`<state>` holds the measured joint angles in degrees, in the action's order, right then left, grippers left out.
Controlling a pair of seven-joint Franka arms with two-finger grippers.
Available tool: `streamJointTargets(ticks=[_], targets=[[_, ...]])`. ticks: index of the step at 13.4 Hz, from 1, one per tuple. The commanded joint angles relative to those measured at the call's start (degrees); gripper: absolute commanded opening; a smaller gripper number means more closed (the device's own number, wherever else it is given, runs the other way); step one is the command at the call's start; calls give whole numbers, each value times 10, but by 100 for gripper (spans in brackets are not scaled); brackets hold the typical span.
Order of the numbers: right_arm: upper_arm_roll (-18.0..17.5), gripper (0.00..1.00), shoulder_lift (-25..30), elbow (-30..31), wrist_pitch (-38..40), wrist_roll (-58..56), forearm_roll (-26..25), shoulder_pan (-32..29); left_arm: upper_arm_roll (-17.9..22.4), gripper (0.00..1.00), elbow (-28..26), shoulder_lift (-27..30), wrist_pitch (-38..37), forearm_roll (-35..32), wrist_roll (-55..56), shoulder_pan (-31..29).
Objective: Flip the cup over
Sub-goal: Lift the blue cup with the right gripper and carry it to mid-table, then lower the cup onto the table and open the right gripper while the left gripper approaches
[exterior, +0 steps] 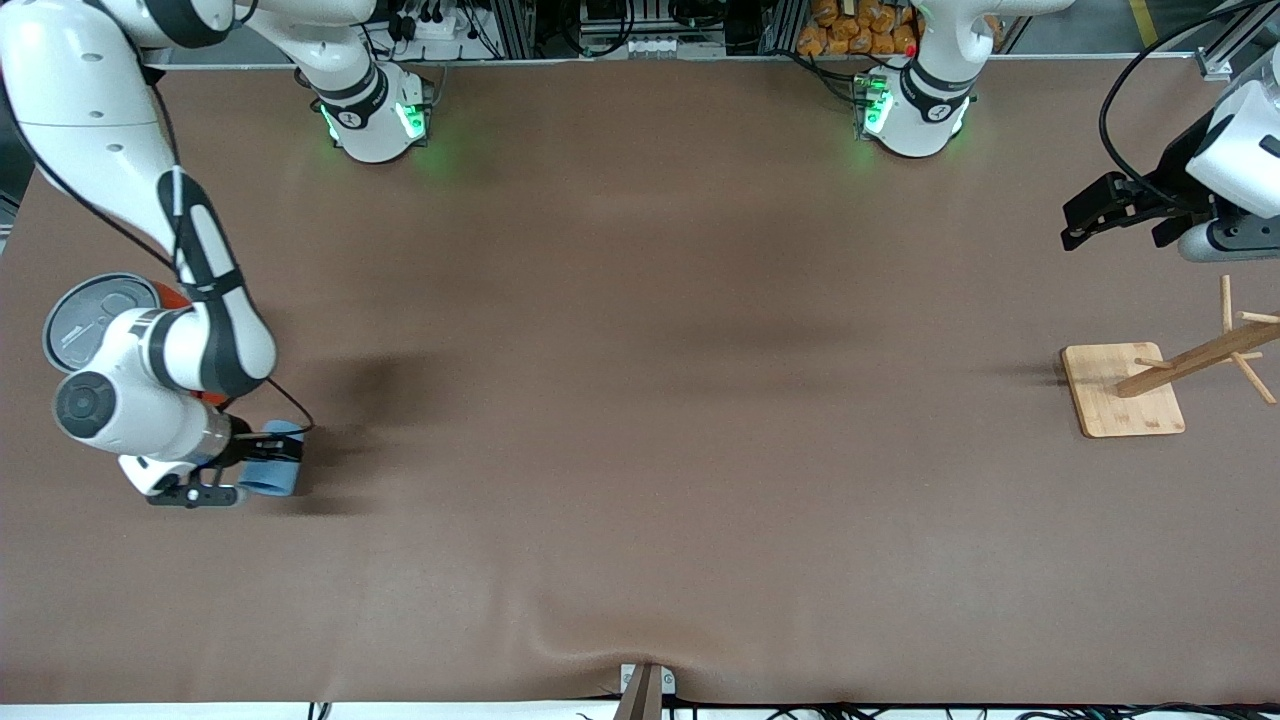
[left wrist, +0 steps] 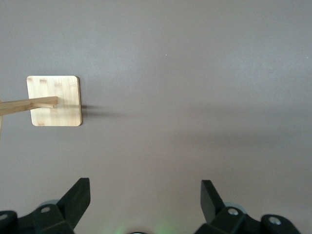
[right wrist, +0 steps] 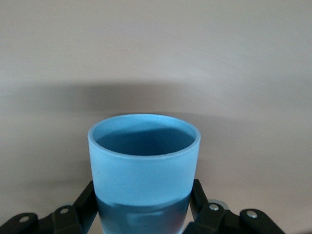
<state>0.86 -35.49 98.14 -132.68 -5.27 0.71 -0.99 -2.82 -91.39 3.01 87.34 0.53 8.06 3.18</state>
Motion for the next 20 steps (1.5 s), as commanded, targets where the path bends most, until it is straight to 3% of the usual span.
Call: streamJointTargets(ticks=[1,8,10,11,13,14,20], targets=[[3,70,29,7,28,-6,-11,70,-2,100,10,-2,-9,-1,-8,-1],[-15,70,27,-30,8,-38,-18,317,2,100,8,4,-10,-8,-9,-13],[-13,68,31,-28,-7,-45,-39,387,3,100,9,1,-9,-7,-8,-22],[-12,68,31,-29,-10,-46,-77,417,3,100,9,1,-9,-4,-8,-28],[-15,68,25,-27,-48,-48,-201,437,2,100,7,5,-9,-2,-9,-38],[-17,68,23,-23,-69,-56,-233,444,2,100,7,5,-10,-2,-10,-38],[-17,68,-27,-22,-122,-63,-291,464,-5,100,-2,-15,-8,17,1,-21]])
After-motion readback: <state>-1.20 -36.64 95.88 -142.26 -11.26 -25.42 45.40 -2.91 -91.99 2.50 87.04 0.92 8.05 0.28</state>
